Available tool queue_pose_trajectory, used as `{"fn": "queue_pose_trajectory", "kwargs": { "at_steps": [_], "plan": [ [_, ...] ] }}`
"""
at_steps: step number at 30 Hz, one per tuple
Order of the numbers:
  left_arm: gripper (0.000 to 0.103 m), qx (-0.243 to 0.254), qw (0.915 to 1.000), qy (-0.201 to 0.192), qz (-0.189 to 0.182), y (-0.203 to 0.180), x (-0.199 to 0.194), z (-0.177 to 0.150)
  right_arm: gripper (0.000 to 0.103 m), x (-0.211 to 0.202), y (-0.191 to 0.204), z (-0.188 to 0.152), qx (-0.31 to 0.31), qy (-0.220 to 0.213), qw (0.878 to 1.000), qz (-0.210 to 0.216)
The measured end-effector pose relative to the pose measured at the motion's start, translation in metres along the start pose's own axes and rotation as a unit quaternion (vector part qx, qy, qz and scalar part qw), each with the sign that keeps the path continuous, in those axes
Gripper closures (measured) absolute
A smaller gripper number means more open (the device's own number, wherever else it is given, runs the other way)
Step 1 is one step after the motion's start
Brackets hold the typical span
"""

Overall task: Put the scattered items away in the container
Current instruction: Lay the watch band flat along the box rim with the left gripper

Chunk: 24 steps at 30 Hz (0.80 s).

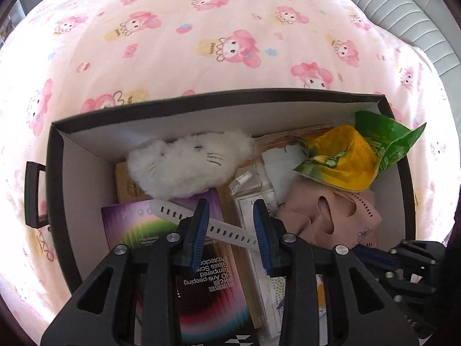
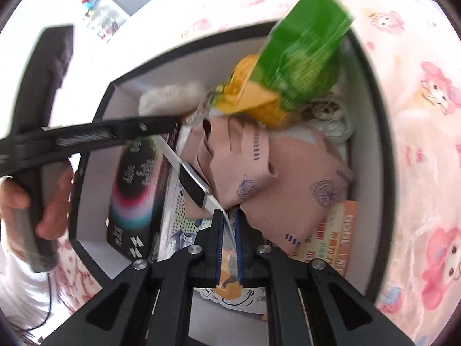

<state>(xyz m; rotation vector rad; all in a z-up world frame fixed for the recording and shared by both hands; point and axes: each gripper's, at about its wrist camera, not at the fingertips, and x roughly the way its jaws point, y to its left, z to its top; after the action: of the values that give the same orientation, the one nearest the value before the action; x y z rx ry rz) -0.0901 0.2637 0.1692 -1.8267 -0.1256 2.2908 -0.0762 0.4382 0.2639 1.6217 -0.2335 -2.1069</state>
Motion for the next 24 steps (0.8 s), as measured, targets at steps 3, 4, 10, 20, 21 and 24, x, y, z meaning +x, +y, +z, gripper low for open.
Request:
{"fn": "queue_pose_trajectory", "kwargs": {
  "at_steps": [3,4,10,20,21,24],
  "plan": [
    [0.068,0.004,1.0,0.0,-0.004,-0.011,0.01,0.005,0.097,-0.017,0.0,-0.001,0.002,-0.039,0.999,-0.002],
    [0.067,0.005,1.0,-0.001,-0.004,-0.01,0.006,-0.001,0.097,-0.026,-0.024,-0.004,0.01,-0.048,0.999,0.01],
    [0.065,0.009,0.9995,0.013,-0.027,-0.018,0.011,-0.014,0.097,-0.037,-0.057,-0.012,0.003,-0.035,0.999,0.007],
    [0.062,0.021,0.9978,0.017,-0.061,-0.019,0.004,0.0,0.097,-0.039,-0.059,-0.01,0.027,-0.017,0.999,-0.028],
    [0.062,0.025,0.9981,0.025,-0.051,-0.021,0.009,0.006,0.097,-0.04,-0.059,-0.009,0.026,-0.017,0.999,-0.028],
    [0.062,0.019,0.9975,0.049,-0.048,-0.02,0.021,0.011,0.097,-0.041,-0.06,-0.009,0.023,-0.012,0.999,-0.022]
  ]
}}
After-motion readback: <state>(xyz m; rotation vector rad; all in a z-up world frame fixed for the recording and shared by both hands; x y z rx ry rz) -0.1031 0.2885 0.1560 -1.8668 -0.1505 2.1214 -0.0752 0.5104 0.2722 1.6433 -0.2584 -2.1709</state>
